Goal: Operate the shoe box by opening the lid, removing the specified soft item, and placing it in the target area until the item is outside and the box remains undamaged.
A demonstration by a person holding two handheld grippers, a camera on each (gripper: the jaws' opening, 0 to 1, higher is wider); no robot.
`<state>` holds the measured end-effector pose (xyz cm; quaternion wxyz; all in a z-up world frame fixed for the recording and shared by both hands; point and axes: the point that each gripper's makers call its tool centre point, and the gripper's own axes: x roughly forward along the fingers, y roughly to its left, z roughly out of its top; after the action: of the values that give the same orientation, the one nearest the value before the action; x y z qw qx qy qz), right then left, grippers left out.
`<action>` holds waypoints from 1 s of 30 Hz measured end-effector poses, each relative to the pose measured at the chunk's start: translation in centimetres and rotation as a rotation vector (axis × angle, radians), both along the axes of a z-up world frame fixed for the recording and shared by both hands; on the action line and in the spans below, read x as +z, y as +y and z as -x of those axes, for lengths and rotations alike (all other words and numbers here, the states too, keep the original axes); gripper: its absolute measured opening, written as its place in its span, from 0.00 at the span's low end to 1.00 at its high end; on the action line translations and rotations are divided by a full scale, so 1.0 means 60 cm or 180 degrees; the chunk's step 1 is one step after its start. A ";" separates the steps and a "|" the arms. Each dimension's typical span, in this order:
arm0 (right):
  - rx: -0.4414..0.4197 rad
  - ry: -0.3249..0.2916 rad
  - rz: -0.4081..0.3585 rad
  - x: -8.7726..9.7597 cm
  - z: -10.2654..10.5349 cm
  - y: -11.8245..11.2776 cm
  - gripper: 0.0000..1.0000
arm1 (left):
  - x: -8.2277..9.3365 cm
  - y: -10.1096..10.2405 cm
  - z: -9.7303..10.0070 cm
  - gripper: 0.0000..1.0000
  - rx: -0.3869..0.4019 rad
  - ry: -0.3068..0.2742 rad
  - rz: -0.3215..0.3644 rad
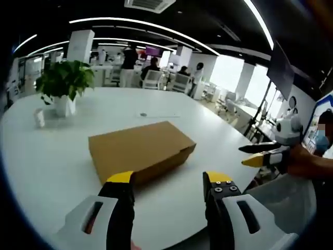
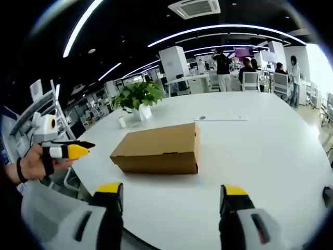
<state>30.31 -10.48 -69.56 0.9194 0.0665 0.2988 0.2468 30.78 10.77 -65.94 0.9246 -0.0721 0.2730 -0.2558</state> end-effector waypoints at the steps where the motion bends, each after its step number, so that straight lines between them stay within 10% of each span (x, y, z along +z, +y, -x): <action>1: -0.0002 0.0001 0.0002 0.000 0.000 0.000 0.74 | 0.000 -0.001 0.000 0.53 -0.0010 0.0004 -0.0003; 30: -0.0128 -0.0064 -0.0086 0.012 -0.008 -0.012 0.73 | -0.003 -0.005 0.004 0.52 -0.0021 0.0020 -0.0058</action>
<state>30.78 -11.19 -68.86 0.9262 0.0824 0.2849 0.2330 30.55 10.49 -66.12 0.9235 -0.0636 0.2785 -0.2561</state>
